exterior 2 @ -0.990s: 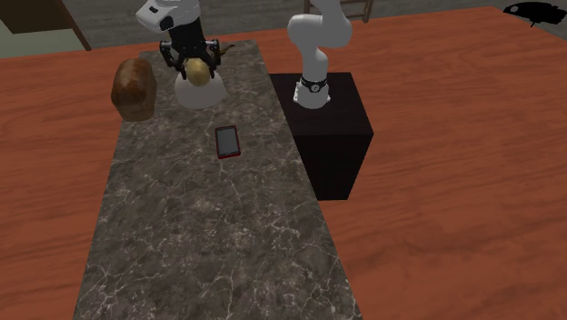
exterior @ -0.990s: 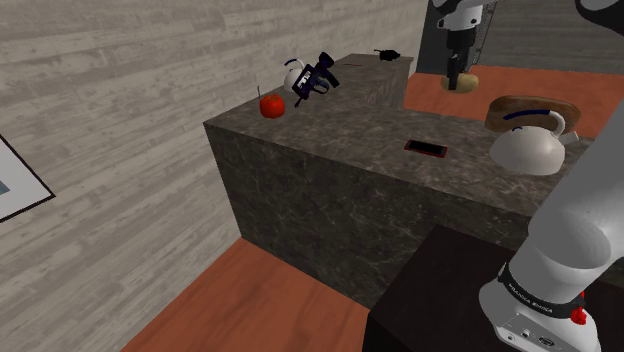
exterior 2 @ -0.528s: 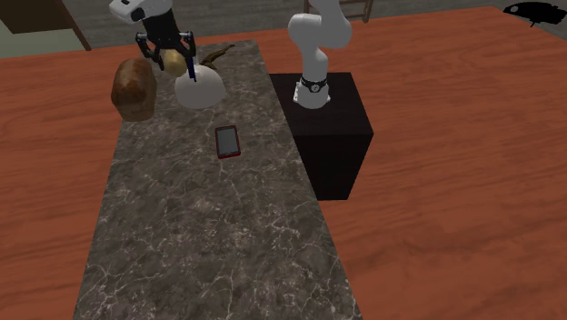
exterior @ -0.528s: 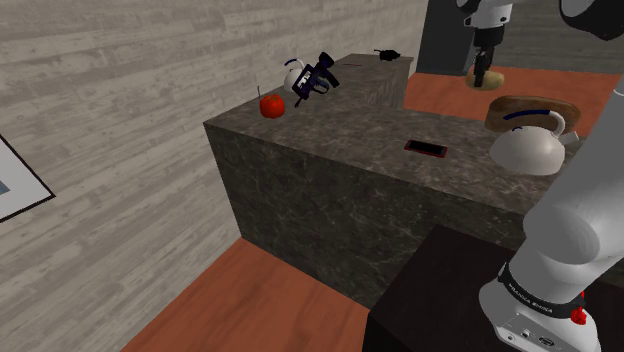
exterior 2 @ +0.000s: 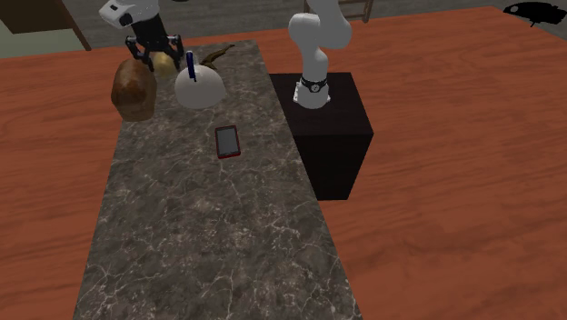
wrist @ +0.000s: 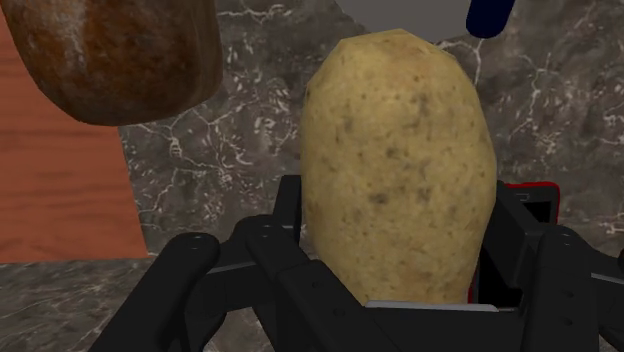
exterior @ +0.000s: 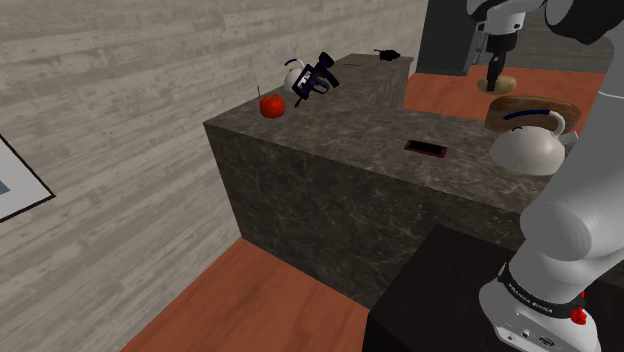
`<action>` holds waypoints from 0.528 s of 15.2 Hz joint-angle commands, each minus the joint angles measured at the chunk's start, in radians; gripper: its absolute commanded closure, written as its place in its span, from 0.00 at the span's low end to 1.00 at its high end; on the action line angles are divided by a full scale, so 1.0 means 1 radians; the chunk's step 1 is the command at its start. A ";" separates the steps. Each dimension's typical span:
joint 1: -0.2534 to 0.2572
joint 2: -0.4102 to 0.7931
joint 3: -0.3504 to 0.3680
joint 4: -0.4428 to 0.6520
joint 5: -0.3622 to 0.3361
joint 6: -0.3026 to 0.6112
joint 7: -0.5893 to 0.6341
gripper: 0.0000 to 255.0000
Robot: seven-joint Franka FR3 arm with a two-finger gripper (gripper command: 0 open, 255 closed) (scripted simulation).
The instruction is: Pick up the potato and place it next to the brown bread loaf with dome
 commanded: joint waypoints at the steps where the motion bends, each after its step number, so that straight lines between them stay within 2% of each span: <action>1: 0.001 0.002 0.001 -0.024 0.001 0.027 0.003 1.00; 8: 0.000 0.015 0.003 -0.104 0.007 0.117 0.008 1.00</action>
